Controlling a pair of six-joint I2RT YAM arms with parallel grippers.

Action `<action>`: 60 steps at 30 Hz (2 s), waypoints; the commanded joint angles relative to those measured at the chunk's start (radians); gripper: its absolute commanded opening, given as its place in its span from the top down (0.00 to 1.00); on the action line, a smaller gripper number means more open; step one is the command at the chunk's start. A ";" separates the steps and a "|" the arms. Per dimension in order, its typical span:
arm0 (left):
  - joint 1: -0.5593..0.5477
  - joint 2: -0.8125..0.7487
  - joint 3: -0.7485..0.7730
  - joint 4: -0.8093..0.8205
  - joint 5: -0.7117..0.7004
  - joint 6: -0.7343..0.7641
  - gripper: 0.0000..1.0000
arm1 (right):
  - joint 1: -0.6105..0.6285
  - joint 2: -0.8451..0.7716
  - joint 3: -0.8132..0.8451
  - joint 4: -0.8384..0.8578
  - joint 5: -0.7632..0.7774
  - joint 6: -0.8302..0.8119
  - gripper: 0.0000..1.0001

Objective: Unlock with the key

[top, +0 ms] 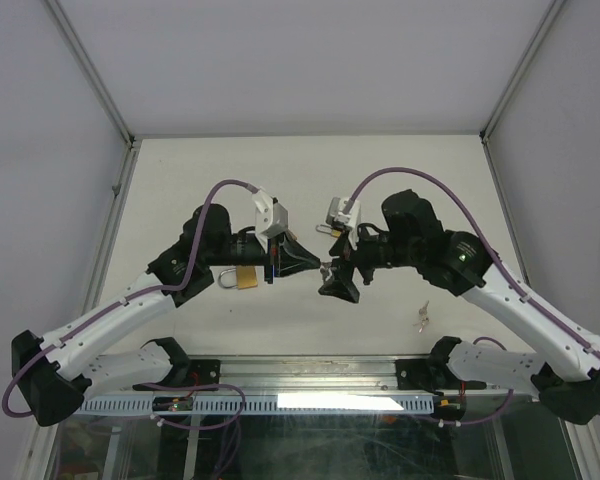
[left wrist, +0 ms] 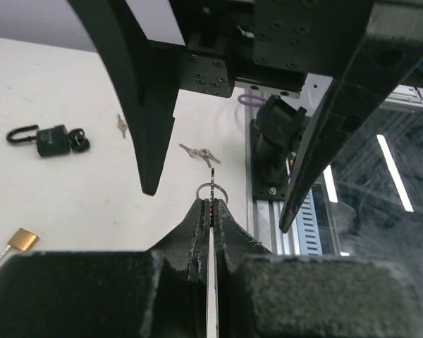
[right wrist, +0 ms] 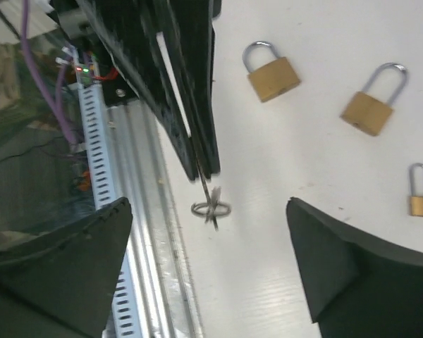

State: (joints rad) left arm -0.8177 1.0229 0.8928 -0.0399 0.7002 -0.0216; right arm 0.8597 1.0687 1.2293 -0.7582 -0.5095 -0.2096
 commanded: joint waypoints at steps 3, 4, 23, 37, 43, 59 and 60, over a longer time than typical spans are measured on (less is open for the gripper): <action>0.012 -0.045 -0.032 0.219 -0.080 -0.178 1.00 | -0.094 -0.168 -0.109 0.230 -0.007 0.219 0.00; 0.011 -0.046 -0.035 0.228 -0.082 -0.182 1.00 | -0.141 -0.173 -0.108 0.252 -0.080 0.245 0.00; 0.014 -0.031 -0.013 0.309 -0.094 -0.282 1.00 | -0.315 -0.207 -0.281 0.745 -0.419 0.605 0.47; 0.014 -0.018 -0.006 0.326 -0.084 -0.288 1.00 | -0.311 -0.167 -0.271 0.723 -0.459 0.615 0.78; 0.014 -0.017 -0.001 0.338 -0.086 -0.295 1.00 | -0.310 -0.167 -0.257 0.679 -0.455 0.590 0.98; 0.014 -0.015 0.000 0.356 -0.088 -0.310 1.00 | -0.298 -0.159 -0.262 0.696 -0.463 0.599 0.79; 0.014 -0.015 -0.001 0.360 -0.089 -0.311 1.00 | -0.297 -0.159 -0.264 0.701 -0.464 0.601 0.86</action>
State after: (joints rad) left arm -0.8101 1.0107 0.8555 0.2409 0.6273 -0.3073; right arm 0.5510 0.9154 0.9440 -0.0940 -0.9581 0.3882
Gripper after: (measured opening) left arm 0.009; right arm 0.232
